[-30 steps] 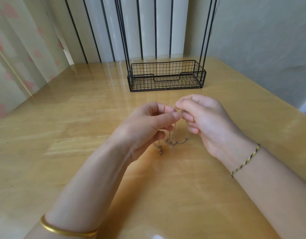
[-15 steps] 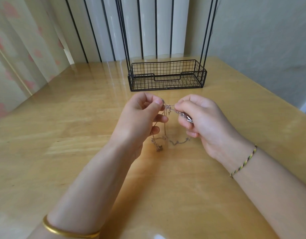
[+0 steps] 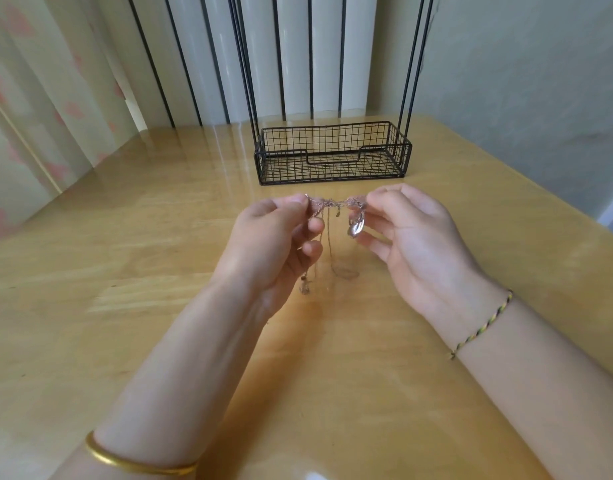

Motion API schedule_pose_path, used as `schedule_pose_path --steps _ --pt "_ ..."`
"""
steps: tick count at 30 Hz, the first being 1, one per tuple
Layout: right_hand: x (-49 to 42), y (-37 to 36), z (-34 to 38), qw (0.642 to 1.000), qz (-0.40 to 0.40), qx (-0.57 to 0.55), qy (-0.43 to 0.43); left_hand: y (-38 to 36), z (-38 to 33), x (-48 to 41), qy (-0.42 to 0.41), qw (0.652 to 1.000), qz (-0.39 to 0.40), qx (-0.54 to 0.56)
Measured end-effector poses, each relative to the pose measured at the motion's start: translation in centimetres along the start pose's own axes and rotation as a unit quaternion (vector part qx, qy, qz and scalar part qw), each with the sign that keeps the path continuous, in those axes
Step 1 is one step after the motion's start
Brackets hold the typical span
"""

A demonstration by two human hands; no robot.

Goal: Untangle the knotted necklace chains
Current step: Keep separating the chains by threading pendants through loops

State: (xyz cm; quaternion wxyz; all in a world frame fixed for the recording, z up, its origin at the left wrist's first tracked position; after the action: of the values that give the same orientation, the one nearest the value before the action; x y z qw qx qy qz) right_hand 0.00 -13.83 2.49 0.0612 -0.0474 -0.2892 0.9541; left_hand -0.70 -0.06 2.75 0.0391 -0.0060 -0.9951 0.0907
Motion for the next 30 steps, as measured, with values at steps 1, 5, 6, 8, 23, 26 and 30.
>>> schedule_pose_path --steps 1,5,6,8,23,26,30 --pt "0.0 -0.1 -0.1 0.999 0.004 -0.031 -0.007 -0.1 0.1 -0.1 0.005 1.000 0.008 0.007" --pt "0.1 -0.2 -0.3 0.997 0.017 -0.065 -0.034 -0.7 0.2 -0.2 0.036 0.995 0.061 0.073" --pt "0.1 -0.2 -0.4 0.996 0.022 -0.068 -0.046 -0.7 0.1 -0.2 0.046 0.992 0.067 0.101" --pt "0.2 -0.5 -0.7 0.994 0.034 -0.082 -0.070 -0.5 0.2 -0.3 0.062 0.987 0.067 0.132" --pt "0.6 -0.6 0.5 0.951 0.066 0.301 0.025 0.2 -0.6 -0.6 -0.025 0.997 0.044 -0.059" --pt "0.2 0.2 1.1 0.967 0.027 0.252 0.040 0.5 -0.7 -0.4 -0.034 0.990 0.030 -0.131" --pt "-0.6 1.4 0.9 0.996 -0.037 0.074 -0.011 1.2 -0.8 -0.6 -0.082 0.941 -0.045 -0.324"
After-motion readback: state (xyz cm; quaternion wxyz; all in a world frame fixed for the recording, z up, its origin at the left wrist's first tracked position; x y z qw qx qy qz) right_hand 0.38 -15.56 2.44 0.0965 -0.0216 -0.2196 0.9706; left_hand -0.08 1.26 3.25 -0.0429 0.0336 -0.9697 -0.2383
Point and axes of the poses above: each hand's wrist, its own x-axis away from the middle knuckle, its own y-axis out of the back of the hand, z = x × y, the point moved 7 cm from there along -x, towards the middle knuckle, and after that the axes turned 15 degrees about -x, right-handed, at the moved point
